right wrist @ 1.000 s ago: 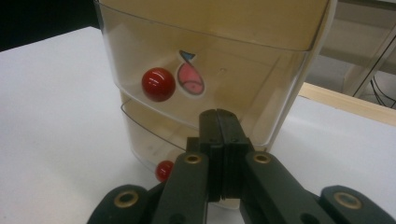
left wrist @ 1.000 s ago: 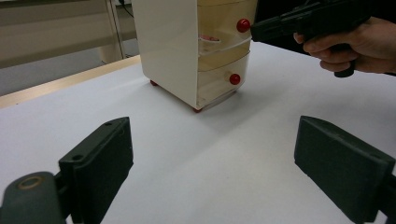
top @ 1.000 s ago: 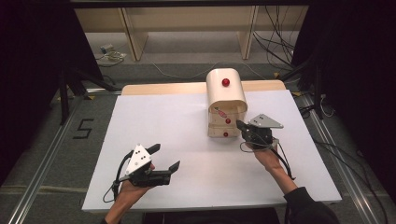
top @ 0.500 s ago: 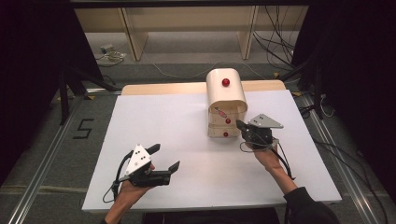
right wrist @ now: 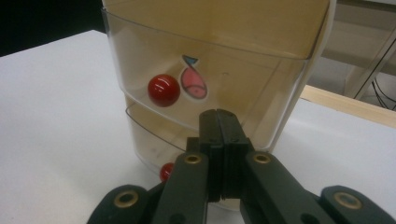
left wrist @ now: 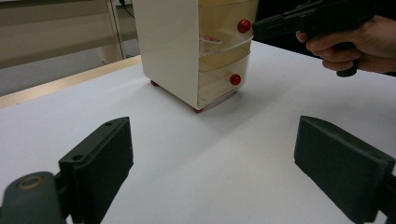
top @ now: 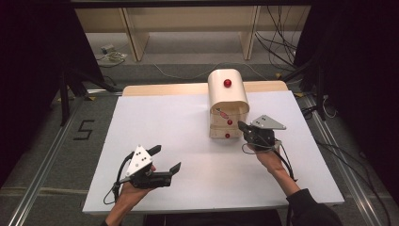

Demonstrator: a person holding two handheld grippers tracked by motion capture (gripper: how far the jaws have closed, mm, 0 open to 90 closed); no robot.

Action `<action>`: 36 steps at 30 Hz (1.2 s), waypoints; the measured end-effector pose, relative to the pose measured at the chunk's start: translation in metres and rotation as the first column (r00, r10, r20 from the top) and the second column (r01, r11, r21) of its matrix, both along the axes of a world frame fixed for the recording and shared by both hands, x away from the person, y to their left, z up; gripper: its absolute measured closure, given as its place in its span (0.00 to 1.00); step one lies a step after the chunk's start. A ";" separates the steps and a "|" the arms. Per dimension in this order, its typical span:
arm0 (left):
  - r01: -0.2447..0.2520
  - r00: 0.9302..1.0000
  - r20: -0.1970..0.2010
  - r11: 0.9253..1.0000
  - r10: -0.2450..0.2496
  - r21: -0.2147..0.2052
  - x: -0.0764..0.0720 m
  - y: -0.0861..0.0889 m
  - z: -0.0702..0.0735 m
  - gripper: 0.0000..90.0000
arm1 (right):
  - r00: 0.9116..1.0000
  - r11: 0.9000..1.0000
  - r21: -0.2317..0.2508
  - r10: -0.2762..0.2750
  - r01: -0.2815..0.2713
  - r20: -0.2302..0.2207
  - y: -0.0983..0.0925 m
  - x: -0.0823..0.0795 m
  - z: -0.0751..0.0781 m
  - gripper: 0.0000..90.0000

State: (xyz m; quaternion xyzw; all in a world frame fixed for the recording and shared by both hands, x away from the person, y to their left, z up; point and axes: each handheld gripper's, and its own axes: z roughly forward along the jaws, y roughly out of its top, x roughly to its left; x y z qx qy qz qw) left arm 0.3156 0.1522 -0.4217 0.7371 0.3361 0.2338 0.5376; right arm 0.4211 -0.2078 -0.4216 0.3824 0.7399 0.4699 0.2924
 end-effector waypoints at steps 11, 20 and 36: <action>-0.003 1.000 0.002 1.000 0.003 0.001 -0.001 0.001 0.000 0.13 | 1.000 1.000 0.018 0.003 -0.004 0.012 -0.002 -0.006 0.006 0.92; -0.002 1.000 0.000 1.000 0.002 -0.002 -0.001 0.000 0.000 0.13 | 1.000 0.999 0.046 0.023 -0.024 0.019 -0.005 -0.016 0.013 0.78; -0.005 1.000 -0.001 1.000 0.005 -0.002 0.000 0.001 0.000 0.13 | 0.997 0.991 0.109 0.075 -0.075 0.007 -0.007 -0.029 0.021 0.50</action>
